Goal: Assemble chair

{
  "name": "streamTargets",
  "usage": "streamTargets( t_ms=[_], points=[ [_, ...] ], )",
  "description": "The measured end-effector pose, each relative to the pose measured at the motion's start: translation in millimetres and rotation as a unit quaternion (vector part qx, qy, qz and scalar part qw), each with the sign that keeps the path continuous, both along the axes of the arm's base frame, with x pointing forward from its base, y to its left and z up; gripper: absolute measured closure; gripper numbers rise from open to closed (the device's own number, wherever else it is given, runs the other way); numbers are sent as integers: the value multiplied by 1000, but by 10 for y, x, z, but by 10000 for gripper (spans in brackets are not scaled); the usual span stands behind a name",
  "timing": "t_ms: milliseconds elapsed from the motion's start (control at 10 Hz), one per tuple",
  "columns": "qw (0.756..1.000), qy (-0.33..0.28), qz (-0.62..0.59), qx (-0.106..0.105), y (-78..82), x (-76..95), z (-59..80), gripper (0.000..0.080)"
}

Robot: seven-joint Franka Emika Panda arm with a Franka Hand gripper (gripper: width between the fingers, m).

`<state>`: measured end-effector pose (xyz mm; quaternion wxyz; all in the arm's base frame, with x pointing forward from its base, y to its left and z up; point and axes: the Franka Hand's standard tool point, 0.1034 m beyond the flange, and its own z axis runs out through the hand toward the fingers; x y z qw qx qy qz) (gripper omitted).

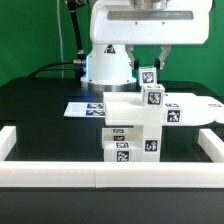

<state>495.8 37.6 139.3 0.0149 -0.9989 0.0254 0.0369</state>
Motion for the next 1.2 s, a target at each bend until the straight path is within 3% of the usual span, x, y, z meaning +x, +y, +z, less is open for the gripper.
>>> streamTargets(
  t_ms=[1200],
  points=[
    [998,-18,61,-6,-42,166,2,514]
  ],
)
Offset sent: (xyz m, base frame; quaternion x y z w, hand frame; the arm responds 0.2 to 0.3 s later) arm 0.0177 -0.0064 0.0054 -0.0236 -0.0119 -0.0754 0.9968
